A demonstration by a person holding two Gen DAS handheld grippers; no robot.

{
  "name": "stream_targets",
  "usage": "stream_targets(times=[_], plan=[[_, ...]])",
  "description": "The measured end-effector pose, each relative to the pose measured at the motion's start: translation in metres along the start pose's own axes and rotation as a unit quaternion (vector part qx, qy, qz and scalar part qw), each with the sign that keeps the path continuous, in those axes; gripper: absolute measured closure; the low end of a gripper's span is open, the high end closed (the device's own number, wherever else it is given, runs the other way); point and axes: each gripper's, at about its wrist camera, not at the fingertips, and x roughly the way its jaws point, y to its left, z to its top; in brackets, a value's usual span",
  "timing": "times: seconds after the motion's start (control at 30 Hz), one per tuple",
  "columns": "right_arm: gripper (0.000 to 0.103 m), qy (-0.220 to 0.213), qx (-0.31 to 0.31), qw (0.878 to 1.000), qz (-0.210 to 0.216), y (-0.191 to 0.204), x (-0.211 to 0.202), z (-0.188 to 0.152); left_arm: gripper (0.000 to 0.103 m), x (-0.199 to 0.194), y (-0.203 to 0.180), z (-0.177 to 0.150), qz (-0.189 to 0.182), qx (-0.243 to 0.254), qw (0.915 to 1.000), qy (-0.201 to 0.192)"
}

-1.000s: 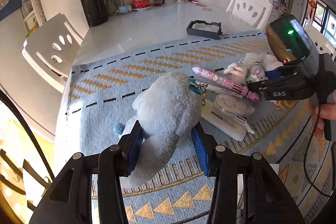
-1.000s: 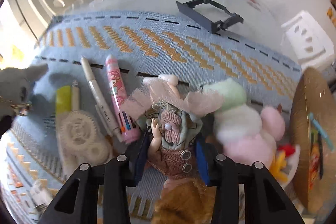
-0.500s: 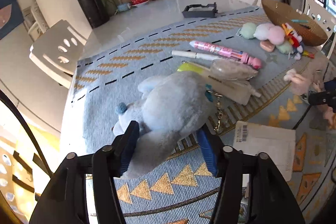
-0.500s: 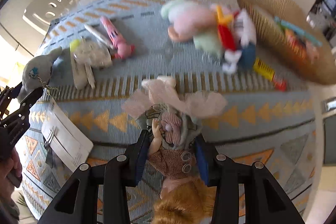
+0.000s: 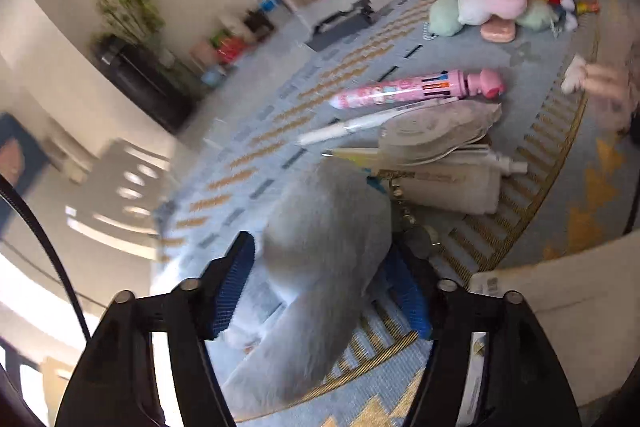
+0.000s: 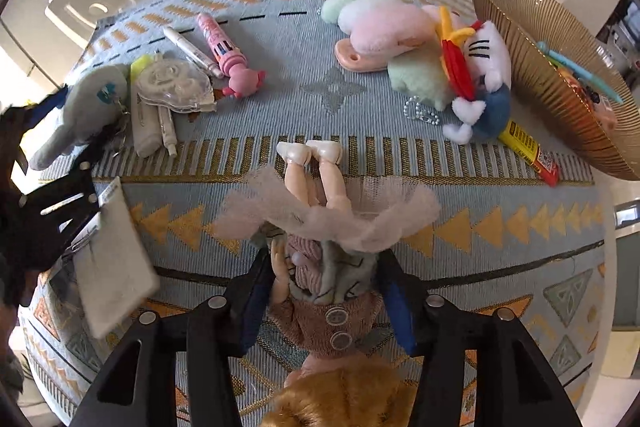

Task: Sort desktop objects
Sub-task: 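Carry the bunny and doll over the gold bowl and open both tools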

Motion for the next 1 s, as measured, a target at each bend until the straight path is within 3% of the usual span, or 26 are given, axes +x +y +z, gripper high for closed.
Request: stream_targets(times=[0.1, 0.4, 0.67, 1.0], plan=[[0.062, -0.007, 0.029, 0.999, 0.030, -0.010, -0.008, -0.002, 0.051, 0.000, 0.017, 0.006, -0.028, -0.032, 0.9991, 0.004], [0.063, -0.053, 0.082, 0.992, 0.086, -0.032, -0.065, -0.001, 0.052, -0.071, 0.072, 0.029, -0.066, -0.138, 0.9870, -0.049], [0.063, -0.110, 0.095, 0.984, 0.104, -0.057, -0.121, 0.009, 0.052, -0.125, 0.069, 0.081, -0.066, -0.117, 0.9847, -0.111], [0.064, -0.193, 0.126, 0.971, 0.067, -0.139, -0.177, 0.041, 0.051, -0.136, 0.014, 0.193, -0.149, -0.075, 0.9689, -0.183]])
